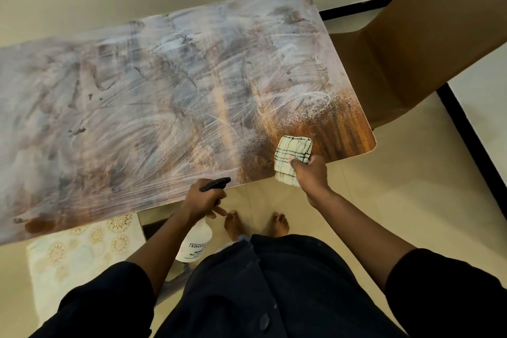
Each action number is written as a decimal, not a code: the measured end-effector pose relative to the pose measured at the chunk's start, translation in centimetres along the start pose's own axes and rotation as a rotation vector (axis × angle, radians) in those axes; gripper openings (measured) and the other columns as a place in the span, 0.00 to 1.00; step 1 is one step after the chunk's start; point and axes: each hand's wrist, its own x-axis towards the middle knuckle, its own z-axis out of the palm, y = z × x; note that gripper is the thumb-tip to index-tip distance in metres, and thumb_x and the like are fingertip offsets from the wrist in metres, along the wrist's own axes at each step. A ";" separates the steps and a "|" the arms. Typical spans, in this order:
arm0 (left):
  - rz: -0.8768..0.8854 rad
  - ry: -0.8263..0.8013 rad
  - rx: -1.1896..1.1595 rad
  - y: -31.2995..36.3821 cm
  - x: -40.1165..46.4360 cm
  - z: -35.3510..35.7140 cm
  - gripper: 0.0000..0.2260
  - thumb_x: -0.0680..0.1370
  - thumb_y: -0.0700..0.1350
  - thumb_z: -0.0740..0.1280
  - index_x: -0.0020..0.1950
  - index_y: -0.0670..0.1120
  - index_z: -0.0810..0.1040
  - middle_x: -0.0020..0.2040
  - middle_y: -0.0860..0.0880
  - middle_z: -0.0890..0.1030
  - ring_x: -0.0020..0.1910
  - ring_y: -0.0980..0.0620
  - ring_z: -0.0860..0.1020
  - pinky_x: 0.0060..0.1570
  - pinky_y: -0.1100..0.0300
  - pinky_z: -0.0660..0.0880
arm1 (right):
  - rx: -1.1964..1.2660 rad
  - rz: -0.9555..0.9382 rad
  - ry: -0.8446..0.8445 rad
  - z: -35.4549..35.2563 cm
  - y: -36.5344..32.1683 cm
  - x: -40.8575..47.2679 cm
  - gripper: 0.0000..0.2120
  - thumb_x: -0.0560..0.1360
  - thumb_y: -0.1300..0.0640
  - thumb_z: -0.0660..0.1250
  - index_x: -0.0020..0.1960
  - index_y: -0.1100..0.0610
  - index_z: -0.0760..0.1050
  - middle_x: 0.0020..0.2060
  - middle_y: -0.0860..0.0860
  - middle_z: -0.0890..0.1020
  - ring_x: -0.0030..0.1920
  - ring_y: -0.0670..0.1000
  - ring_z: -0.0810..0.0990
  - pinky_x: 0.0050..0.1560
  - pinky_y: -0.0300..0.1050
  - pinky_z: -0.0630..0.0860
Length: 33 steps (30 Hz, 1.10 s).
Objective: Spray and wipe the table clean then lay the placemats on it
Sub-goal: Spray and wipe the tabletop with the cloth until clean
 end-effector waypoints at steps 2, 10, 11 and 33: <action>-0.001 0.026 -0.054 -0.5 -0.2 -0.5 0.12 0.79 0.33 0.67 0.62 0.34 0.79 0.34 0.41 0.79 0.38 0.32 0.87 0.22 0.59 0.71 | -0.010 0.000 -0.021 0.6 -0.1 -0.1 0.03 0.76 0.57 0.72 0.48 0.50 0.82 0.49 0.49 0.87 0.46 0.52 0.87 0.52 0.60 0.84; -0.044 0.128 -0.150 -3.4 -1.6 -2.7 0.08 0.79 0.33 0.66 0.57 0.35 0.80 0.31 0.44 0.77 0.37 0.31 0.86 0.22 0.60 0.70 | -0.060 0.019 -0.100 2.9 -0.2 -0.4 0.12 0.72 0.51 0.72 0.53 0.54 0.83 0.48 0.48 0.87 0.46 0.53 0.87 0.50 0.61 0.84; -0.041 0.137 -0.149 -3.8 -1.7 -3.0 0.07 0.79 0.33 0.66 0.56 0.36 0.81 0.29 0.45 0.78 0.36 0.31 0.86 0.22 0.60 0.70 | -0.070 0.022 -0.104 3.2 -0.1 -0.4 0.14 0.70 0.49 0.72 0.53 0.54 0.82 0.47 0.48 0.87 0.46 0.53 0.87 0.50 0.61 0.84; -0.125 0.246 -0.243 -10.0 -2.3 -11.8 0.07 0.71 0.40 0.68 0.39 0.35 0.77 0.35 0.32 0.76 0.30 0.37 0.84 0.25 0.59 0.66 | -0.290 -0.077 -0.144 14.7 -2.9 -3.9 0.11 0.76 0.51 0.71 0.55 0.56 0.83 0.48 0.50 0.87 0.44 0.52 0.87 0.47 0.58 0.85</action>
